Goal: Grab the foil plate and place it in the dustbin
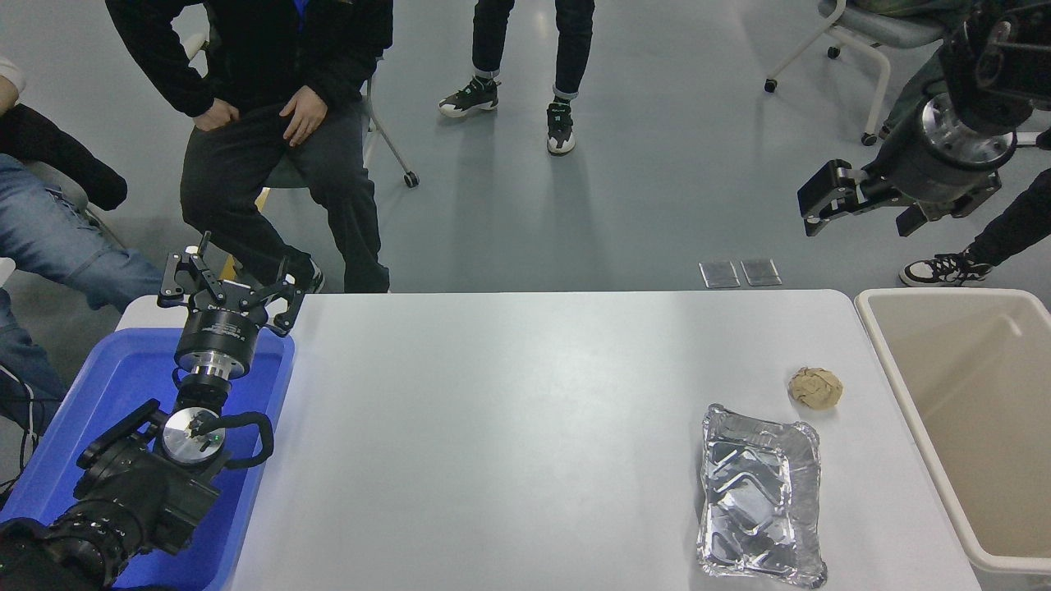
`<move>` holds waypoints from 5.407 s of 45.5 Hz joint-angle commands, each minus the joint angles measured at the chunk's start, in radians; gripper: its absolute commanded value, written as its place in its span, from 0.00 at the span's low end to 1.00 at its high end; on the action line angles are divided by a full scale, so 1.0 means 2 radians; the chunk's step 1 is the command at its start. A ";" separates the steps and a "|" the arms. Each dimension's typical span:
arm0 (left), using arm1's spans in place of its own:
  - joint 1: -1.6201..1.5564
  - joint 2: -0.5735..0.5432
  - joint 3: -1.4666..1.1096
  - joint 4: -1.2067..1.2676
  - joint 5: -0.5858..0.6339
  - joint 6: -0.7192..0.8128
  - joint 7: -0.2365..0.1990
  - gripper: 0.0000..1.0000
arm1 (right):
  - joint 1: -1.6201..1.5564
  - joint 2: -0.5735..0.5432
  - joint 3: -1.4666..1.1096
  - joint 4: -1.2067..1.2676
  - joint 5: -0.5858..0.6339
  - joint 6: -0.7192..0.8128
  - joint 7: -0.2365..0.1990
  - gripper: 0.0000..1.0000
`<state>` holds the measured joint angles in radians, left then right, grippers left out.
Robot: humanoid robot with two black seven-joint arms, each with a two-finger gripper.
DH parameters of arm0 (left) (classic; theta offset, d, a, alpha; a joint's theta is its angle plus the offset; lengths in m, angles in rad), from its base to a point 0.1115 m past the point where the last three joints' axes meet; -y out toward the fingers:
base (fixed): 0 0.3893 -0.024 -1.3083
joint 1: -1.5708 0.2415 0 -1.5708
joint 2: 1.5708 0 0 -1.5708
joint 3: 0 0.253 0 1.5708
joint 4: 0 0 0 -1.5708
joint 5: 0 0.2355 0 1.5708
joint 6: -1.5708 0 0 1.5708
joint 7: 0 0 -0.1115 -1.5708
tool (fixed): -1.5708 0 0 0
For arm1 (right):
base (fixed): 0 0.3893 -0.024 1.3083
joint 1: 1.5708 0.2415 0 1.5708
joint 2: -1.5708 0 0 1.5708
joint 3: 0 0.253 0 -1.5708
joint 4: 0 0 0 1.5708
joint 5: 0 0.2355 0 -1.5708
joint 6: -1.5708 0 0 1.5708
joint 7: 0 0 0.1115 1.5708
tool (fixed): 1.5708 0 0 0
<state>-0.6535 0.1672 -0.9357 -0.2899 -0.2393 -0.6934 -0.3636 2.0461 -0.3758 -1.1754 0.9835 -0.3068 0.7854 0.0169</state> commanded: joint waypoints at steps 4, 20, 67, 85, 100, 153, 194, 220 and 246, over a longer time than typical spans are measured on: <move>-0.001 0.000 0.001 0.000 0.001 0.001 0.000 0.99 | 0.000 0.000 -0.001 0.000 0.000 0.000 0.000 1.00; 0.000 0.000 0.001 0.000 0.001 0.000 0.000 0.99 | -0.001 0.000 -0.002 0.000 0.000 0.000 0.000 1.00; 0.000 0.000 0.001 0.000 0.000 0.000 0.000 0.99 | -0.001 -0.001 -0.008 0.001 0.000 0.000 0.000 1.00; 0.000 0.000 0.001 0.000 0.001 0.000 0.000 0.99 | 0.013 -0.013 -0.042 0.001 0.000 0.000 0.000 1.00; 0.000 0.000 0.001 0.000 0.000 0.000 0.000 0.99 | 0.011 -0.018 -0.059 0.001 -0.001 0.000 0.000 1.00; 0.000 0.000 0.001 0.000 0.000 0.000 0.000 0.99 | -0.297 -0.049 0.048 -0.048 -0.075 -0.041 -0.004 0.99; 0.000 0.000 0.001 0.000 0.000 0.000 0.000 0.99 | -0.374 -0.068 0.139 -0.042 -0.063 -0.091 -0.002 1.00; 0.000 0.000 0.001 0.000 0.000 0.000 0.000 0.99 | -0.422 -0.071 0.191 -0.055 -0.030 -0.152 -0.002 1.00; 0.000 0.000 0.001 0.000 0.001 0.000 0.000 0.99 | -0.470 -0.048 0.204 -0.061 -0.037 -0.230 -0.002 0.98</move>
<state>-0.6535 0.1672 -0.9342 -0.2898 -0.2387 -0.6924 -0.3635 1.1248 -0.4897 -0.7904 0.8605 -0.3806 0.3543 0.0124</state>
